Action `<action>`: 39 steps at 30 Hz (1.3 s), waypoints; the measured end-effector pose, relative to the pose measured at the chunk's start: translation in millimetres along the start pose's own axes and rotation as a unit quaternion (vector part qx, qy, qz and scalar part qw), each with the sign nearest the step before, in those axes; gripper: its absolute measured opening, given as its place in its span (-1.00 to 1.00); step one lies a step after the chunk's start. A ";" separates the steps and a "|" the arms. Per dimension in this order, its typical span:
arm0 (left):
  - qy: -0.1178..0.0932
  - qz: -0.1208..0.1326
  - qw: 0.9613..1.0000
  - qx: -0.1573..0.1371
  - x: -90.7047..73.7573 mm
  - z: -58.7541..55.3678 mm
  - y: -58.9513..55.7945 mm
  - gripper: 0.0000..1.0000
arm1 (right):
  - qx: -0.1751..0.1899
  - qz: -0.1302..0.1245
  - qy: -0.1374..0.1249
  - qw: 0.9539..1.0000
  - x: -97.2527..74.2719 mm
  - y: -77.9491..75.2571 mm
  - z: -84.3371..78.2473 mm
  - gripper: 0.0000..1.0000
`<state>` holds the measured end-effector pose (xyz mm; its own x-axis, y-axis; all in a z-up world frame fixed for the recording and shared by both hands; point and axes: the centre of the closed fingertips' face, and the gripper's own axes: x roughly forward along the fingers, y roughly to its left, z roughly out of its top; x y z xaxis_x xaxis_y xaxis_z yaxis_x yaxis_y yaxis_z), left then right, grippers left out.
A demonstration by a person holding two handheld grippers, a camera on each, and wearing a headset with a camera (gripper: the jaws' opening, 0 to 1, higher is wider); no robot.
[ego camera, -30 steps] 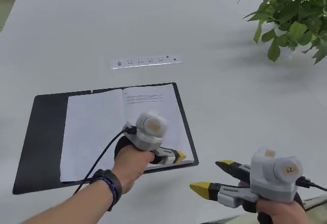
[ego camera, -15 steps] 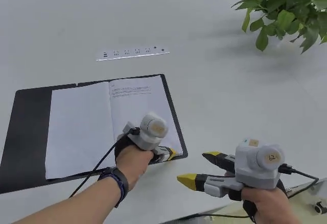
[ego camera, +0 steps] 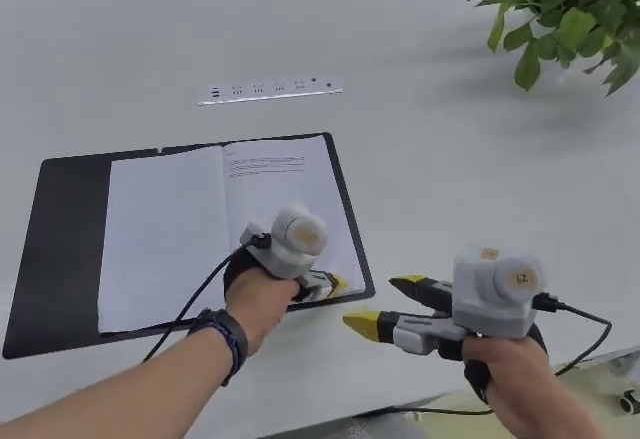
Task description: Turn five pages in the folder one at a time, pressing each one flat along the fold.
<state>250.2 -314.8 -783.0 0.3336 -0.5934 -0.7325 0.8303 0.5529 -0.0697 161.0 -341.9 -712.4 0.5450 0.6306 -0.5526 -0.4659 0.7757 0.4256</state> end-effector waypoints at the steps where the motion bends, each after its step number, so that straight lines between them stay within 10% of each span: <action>1: -0.001 -0.001 1.000 -0.002 -0.3 0.2 0.5 0.29 | 0.002 0.002 -0.002 1.000 2.2 -1.3 1.9 0.24; 21: -0.006 -0.022 1.000 -0.007 -4.4 -0.7 1.3 0.19 | 0.083 0.025 -0.033 0.996 60.9 -31.8 31.2 0.11; 39: -0.006 -0.053 0.999 -0.009 -19.8 -13.2 -9.2 0.26 | 0.130 0.036 -0.062 0.989 67.0 -34.2 31.3 -0.09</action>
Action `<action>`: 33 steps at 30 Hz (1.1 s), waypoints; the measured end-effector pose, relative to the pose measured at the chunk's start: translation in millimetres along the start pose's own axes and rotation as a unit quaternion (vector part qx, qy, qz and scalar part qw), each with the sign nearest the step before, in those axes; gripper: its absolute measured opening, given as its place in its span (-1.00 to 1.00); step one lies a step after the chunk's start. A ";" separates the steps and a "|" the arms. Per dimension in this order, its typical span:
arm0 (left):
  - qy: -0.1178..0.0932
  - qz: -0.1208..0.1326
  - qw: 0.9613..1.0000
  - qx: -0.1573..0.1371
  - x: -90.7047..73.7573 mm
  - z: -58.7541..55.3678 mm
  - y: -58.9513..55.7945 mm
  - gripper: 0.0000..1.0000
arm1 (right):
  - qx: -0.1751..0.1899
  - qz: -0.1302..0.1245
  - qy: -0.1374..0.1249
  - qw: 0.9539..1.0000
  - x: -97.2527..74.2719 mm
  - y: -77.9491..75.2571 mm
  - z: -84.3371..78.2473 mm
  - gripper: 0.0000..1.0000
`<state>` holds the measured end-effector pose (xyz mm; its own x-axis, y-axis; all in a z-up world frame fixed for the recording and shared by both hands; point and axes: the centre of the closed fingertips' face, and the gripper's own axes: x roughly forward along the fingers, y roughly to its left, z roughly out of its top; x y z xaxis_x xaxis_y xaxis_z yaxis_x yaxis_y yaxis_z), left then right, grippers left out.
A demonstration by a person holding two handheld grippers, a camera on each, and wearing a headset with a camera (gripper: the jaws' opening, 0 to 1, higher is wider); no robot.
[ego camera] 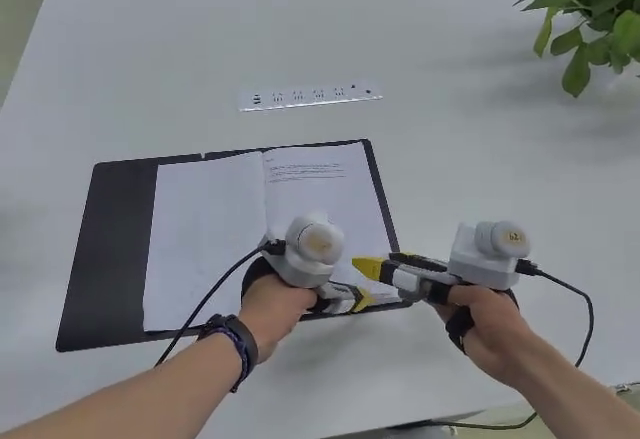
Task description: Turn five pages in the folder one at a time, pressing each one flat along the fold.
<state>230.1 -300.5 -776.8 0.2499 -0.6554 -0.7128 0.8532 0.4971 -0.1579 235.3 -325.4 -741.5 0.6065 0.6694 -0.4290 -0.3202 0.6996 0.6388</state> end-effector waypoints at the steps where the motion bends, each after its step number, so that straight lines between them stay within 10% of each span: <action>1: 0.001 -0.001 1.000 0.001 -1.2 -0.7 -1.2 0.27 | 0.001 0.000 -0.002 1.000 -0.9 0.0 0.1 -0.12; 22: -0.017 0.015 1.000 -0.011 -41.0 -14.9 -0.9 0.35 | 0.020 0.000 -0.046 0.999 0.8 4.9 9.1 -0.92; 33: -0.037 0.041 0.998 -0.034 -64.5 -15.4 16.9 0.36 | 0.029 0.002 -0.050 0.998 4.3 6.8 11.1 -1.00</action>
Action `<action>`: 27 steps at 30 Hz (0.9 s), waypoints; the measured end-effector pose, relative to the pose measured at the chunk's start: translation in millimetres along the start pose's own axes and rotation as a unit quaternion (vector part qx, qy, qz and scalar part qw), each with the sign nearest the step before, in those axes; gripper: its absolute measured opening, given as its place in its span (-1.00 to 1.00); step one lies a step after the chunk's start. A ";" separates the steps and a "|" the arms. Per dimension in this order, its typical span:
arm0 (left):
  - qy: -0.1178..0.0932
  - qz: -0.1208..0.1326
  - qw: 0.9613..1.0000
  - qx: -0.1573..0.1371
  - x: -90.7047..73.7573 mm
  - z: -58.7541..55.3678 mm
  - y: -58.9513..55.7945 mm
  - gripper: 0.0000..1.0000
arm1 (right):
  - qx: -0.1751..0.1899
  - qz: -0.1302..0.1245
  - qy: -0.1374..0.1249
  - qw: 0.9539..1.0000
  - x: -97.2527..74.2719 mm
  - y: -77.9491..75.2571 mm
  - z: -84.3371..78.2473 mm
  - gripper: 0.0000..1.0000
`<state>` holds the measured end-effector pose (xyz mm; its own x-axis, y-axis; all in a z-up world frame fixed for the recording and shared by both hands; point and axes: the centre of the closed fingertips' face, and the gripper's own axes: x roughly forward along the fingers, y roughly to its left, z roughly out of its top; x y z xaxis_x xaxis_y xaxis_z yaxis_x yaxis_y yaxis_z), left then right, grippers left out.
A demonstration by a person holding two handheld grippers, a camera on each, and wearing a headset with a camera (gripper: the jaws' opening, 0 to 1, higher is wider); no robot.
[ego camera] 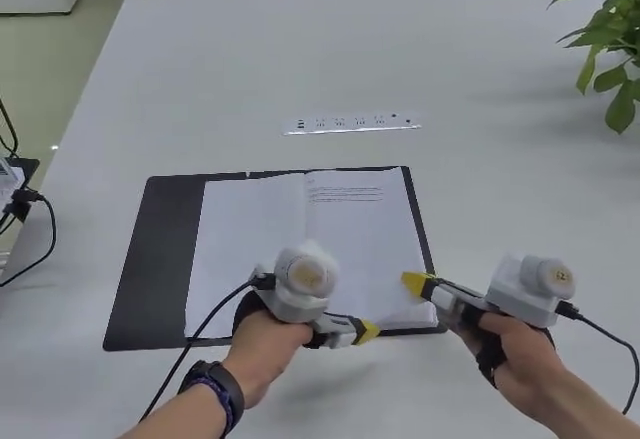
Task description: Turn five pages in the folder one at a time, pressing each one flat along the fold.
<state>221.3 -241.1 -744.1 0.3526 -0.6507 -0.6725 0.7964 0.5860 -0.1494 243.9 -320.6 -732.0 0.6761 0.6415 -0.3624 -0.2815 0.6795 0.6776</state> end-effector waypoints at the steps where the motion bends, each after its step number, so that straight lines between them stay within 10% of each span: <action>1: -0.002 0.002 1.000 -0.001 -2.3 0.4 1.6 0.36 | -0.001 0.000 0.000 1.000 0.6 -0.2 0.4 -1.00; 27: -0.034 0.075 0.995 -0.052 -72.7 -27.4 54.9 0.39 | -0.028 0.044 0.007 0.999 29.1 54.2 11.4 -1.00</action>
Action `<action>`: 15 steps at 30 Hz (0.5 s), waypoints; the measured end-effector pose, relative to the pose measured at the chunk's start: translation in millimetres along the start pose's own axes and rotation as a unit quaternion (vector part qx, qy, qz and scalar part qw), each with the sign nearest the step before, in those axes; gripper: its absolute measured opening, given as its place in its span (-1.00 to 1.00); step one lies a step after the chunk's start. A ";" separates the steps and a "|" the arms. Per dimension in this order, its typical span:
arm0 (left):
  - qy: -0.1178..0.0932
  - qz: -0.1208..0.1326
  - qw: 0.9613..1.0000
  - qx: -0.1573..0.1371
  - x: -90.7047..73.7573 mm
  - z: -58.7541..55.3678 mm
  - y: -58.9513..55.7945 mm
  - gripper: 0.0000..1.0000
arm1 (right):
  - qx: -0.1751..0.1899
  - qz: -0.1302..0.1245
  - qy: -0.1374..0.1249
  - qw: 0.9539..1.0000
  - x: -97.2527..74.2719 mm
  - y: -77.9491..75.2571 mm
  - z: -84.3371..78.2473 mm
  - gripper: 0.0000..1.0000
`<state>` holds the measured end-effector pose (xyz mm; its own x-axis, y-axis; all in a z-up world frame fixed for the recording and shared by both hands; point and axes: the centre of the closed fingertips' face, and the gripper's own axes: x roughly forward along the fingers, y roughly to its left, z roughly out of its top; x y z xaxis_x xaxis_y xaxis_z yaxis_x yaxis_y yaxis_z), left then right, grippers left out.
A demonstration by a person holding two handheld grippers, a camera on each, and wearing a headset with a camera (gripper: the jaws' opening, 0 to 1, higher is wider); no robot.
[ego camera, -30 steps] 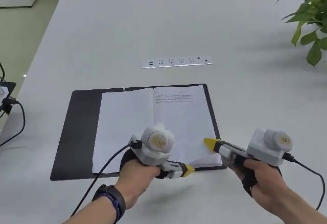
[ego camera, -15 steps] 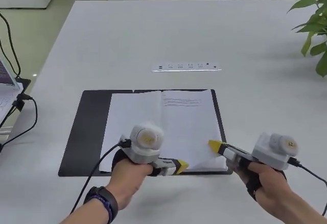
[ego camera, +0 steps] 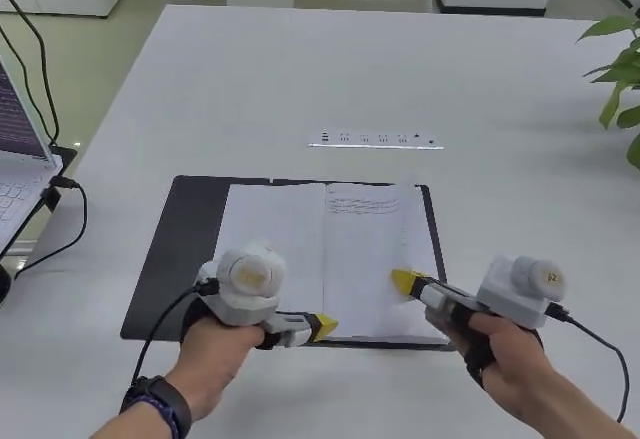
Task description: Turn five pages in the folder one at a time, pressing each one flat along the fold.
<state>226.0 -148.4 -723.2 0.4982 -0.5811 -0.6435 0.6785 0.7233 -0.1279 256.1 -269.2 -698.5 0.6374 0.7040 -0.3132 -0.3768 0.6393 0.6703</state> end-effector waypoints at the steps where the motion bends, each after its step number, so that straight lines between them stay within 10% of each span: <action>1: -0.001 0.005 1.000 -0.003 -4.7 -1.9 4.4 0.39 | -0.004 0.003 0.002 1.000 2.7 3.5 -0.1 -1.00; 15: -0.013 0.053 0.998 -0.028 -51.9 -21.9 42.8 0.40 | -0.024 0.035 0.025 0.999 31.1 35.7 -7.9 -1.00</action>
<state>217.3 -79.1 -711.8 0.5799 -0.5083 -0.6367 0.5898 0.8011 -0.1023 257.1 -222.0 -689.6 0.5749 0.7612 -0.3000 -0.4515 0.6009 0.6596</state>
